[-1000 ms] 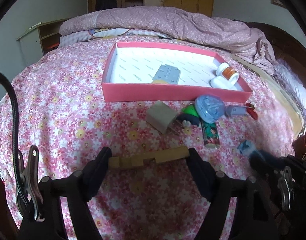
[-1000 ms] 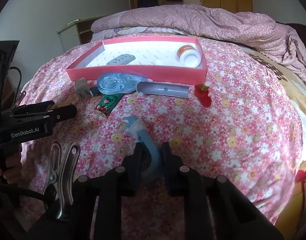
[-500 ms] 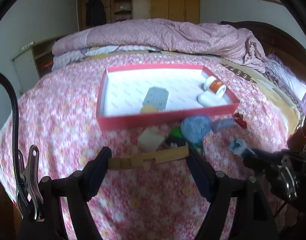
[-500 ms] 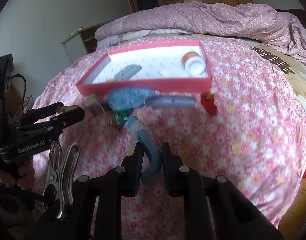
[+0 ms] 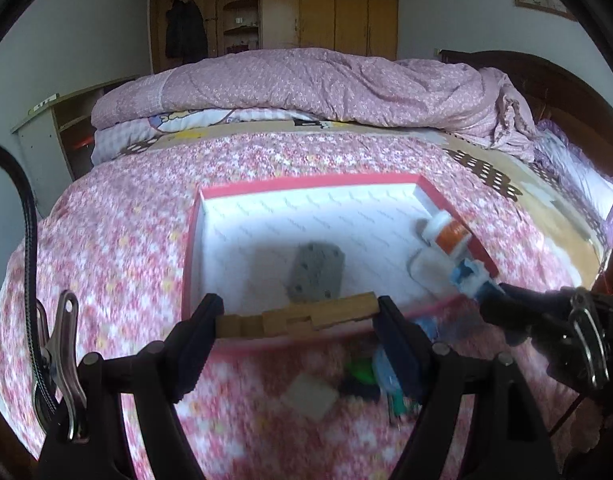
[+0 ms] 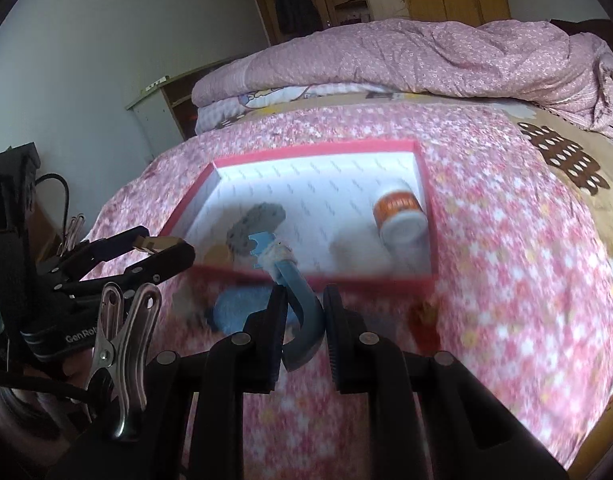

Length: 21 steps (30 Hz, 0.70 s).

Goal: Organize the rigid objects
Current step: 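Carry the wooden strip over the tray with the left tool while the right tool carries the blue piece, then lower the wooden strip into the tray and open the left tool while the right tool releases the blue piece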

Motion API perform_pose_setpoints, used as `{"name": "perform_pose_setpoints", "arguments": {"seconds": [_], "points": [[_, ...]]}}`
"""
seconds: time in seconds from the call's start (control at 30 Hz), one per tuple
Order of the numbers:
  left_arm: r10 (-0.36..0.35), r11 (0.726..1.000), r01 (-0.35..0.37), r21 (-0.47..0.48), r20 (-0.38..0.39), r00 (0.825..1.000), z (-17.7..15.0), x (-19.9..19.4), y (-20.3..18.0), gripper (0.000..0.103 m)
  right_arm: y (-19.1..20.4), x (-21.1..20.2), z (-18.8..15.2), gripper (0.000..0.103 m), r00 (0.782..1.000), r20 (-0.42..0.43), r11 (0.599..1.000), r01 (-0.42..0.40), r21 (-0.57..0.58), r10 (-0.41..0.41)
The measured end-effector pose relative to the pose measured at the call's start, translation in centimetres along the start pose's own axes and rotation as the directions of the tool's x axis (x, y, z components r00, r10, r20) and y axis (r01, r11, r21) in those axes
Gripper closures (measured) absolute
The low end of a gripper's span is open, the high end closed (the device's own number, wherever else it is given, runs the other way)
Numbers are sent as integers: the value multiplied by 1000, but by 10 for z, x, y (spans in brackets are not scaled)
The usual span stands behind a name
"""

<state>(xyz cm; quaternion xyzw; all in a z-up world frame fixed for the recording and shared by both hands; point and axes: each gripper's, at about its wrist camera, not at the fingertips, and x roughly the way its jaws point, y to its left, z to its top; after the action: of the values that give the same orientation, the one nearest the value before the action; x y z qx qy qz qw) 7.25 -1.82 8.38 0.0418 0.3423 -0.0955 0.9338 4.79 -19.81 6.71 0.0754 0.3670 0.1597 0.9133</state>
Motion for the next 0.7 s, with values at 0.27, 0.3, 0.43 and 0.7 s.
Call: {"name": "perform_pose_setpoints", "arguments": {"seconds": [0.27, 0.3, 0.43, 0.7], "points": [[-15, 1000, 15, -24, -15, 1000, 31, 30, 7, 23, -3, 30, 36, 83, 1000, -9, 1000, 0, -6, 0], [-12, 1000, 11, -26, -18, 1000, 34, 35, 7, 23, -5, 33, 39, 83, 1000, -11, 1000, 1, -5, -1], [-1, 999, 0, -34, -33, 999, 41, 53, 11, 23, -11, 53, 52, 83, 1000, -27, 1000, 5, -1, -5], [11, 999, -14, -41, -71, 997, 48, 87, 15, 23, -16, 82, 66, 83, 999, -48, 1000, 12, 1, -12]]}}
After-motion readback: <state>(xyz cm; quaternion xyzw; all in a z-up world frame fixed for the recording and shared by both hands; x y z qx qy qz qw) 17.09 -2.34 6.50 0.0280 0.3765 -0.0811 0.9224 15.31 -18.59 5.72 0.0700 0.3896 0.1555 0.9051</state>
